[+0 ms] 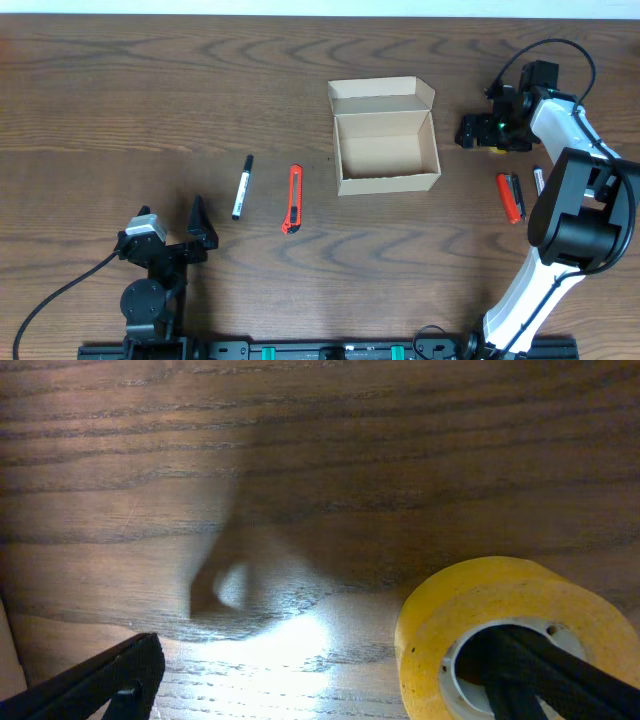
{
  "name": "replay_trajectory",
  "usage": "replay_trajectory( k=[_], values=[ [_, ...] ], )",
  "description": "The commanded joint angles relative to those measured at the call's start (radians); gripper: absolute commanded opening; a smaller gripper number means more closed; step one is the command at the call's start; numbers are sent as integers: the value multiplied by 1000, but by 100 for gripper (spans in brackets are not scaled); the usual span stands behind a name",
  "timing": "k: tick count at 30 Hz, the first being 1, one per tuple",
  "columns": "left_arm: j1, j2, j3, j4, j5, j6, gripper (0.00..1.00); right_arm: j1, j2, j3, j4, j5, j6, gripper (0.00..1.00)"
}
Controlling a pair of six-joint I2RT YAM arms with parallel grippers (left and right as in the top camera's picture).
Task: Pack container
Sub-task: 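Lower the right gripper and grasp the yellow tape roll, then carry the tape roll into the box and open the right gripper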
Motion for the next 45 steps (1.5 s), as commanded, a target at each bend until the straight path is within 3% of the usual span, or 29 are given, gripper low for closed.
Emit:
replay_trajectory(
  k=[1, 3, 4, 5, 9, 11, 16, 33, 45],
  values=[
    [2, -6, -18, -43, -26, 22, 95, -5, 10, -10, 5, 0, -12, 92],
    [1, -6, -18, -43, -26, 22, 95, -5, 10, -10, 5, 0, -12, 81],
    [1, -6, -18, -43, -26, 22, 95, -5, 10, -10, 5, 1, -12, 65],
    [1, -6, -18, -43, -26, 22, 95, -5, 10, -10, 6, 0, -11, 56],
    [1, -6, -18, -43, -26, 22, 95, -5, 10, -10, 8, 0, -11, 57],
    [1, -6, -18, -43, -26, 22, 95, -5, 10, -10, 9, 1, -11, 50],
    [2, -6, -18, -43, -26, 22, 95, -5, 10, -10, 12, 4, -1, 3],
    [1, -6, -18, -43, -26, 22, 95, -5, -5, 7, 7, -5, 27, 1],
    [1, -6, -18, -43, -26, 22, 95, -3, -74, 252, -179, -114, 26, 1]
  ],
)
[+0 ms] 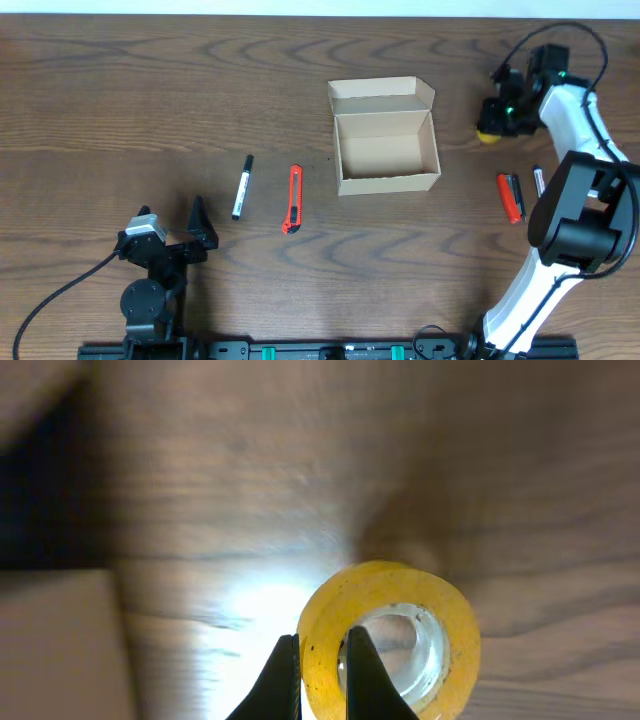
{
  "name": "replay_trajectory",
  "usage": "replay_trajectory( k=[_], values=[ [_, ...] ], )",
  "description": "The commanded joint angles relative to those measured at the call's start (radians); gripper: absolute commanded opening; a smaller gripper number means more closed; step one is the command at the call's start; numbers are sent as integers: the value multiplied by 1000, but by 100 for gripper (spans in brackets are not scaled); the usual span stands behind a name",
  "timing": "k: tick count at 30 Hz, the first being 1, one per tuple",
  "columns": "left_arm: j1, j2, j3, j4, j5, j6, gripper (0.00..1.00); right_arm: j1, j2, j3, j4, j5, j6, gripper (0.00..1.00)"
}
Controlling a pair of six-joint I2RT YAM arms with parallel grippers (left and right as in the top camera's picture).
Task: Pack container
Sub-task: 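Carry the tape roll into the box and open the right gripper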
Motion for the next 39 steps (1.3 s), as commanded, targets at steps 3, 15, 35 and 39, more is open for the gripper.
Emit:
replay_trajectory(
  k=[3, 15, 35, 39],
  values=[
    [1, -6, -18, -43, -26, 22, 95, 2, -93, 188, -111, -81, 13, 1],
    [1, -6, -18, -43, -26, 22, 95, 96, -325, 387, -320, -217, 2, 1],
    [1, -6, -18, -43, -26, 22, 95, 488, -380, 248, -436, -21, -39, 1],
    [1, -6, -18, -43, -26, 22, 95, 498, -353, 114, -345, -17, -31, 1]
  ],
)
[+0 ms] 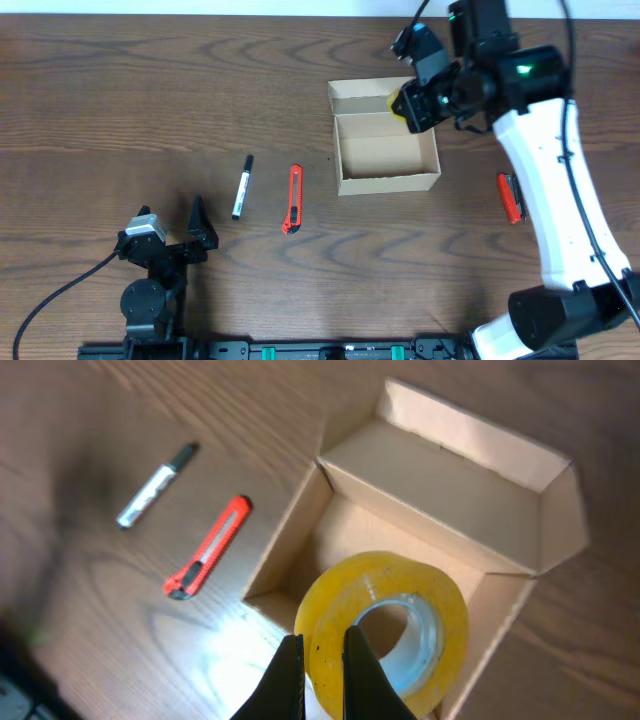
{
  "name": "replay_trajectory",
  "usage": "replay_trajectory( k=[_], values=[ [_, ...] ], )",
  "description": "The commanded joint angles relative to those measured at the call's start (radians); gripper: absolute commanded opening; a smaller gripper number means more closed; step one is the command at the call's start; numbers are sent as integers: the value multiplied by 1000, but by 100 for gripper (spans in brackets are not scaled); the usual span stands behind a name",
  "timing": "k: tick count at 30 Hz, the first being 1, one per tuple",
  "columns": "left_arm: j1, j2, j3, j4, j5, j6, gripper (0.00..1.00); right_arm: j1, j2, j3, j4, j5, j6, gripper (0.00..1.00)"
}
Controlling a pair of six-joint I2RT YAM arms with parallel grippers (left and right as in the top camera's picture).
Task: Pack container
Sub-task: 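Carry the tape roll into the box and open the right gripper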
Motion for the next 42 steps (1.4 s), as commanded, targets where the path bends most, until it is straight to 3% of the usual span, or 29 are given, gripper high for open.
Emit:
replay_trajectory(
  k=[1, 19, 42],
  values=[
    [2, -6, -18, -43, -26, 22, 95, 8, 43, -112, 59, 43, 0, 1],
    [1, -6, -18, -43, -26, 22, 95, 20, 101, -470, 373, -16, 40, 1],
    [1, -6, -18, -43, -26, 22, 95, 21, 227, -488, 479, -16, 43, 1]
  ],
)
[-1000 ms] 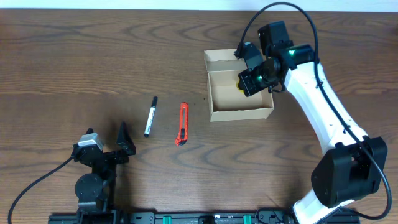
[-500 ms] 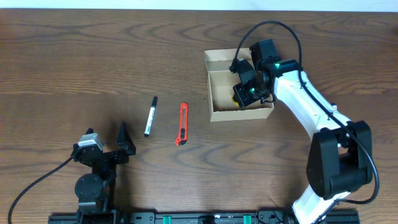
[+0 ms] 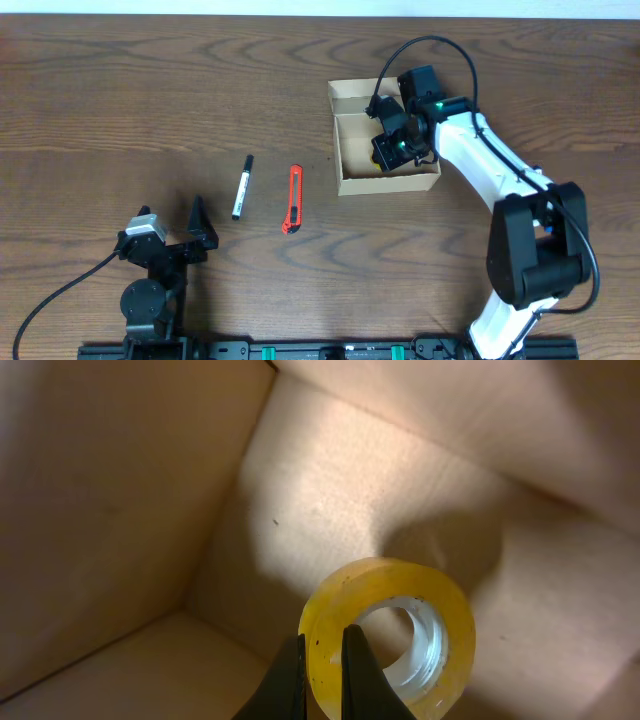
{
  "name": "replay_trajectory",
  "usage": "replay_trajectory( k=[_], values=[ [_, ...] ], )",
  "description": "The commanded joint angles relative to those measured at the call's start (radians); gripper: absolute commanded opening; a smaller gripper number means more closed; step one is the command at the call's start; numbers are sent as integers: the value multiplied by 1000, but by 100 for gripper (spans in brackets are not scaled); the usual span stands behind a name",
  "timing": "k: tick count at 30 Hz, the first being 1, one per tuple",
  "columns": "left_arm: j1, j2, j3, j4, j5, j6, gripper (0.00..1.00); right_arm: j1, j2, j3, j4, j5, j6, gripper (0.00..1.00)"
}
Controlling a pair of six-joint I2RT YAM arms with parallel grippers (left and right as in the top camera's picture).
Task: Pack container
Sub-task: 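Carry the tape roll into the box and open the right gripper, then move the right gripper over the red stapler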
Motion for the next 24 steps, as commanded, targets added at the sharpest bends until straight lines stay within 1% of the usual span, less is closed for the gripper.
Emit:
replay_trajectory(
  k=[1, 6, 7, 8, 9, 10, 12, 14, 20, 24],
  values=[
    [2, -6, -18, -43, -26, 22, 95, 7, 26, -1, 8, -15, 14, 1],
    [1, -6, -18, -43, -26, 22, 95, 7, 42, -1, 15, -15, 14, 1],
    [1, -6, -18, -43, -26, 22, 95, 6, 42, -1, 17, -15, 14, 3],
    [1, -6, -18, -43, -26, 22, 95, 7, 42, -1, 19, -15, 14, 12],
    [1, -6, -18, -43, -26, 22, 95, 7, 42, -1, 20, -15, 14, 29],
    [1, -6, -18, -43, -26, 22, 95, 7, 42, -1, 21, -15, 14, 40],
    [1, -6, -18, -43, -26, 22, 95, 7, 42, -1, 21, -15, 14, 45],
    [1, -6, -18, -43, -26, 22, 95, 7, 42, 0, 21, -15, 14, 56],
    [1, -6, -18, -43, -26, 22, 95, 6, 40, 22, 7, -15, 14, 58],
    [2, -6, -18, -43, -26, 22, 95, 6, 31, 111, -51, -15, 14, 61]
  ],
)
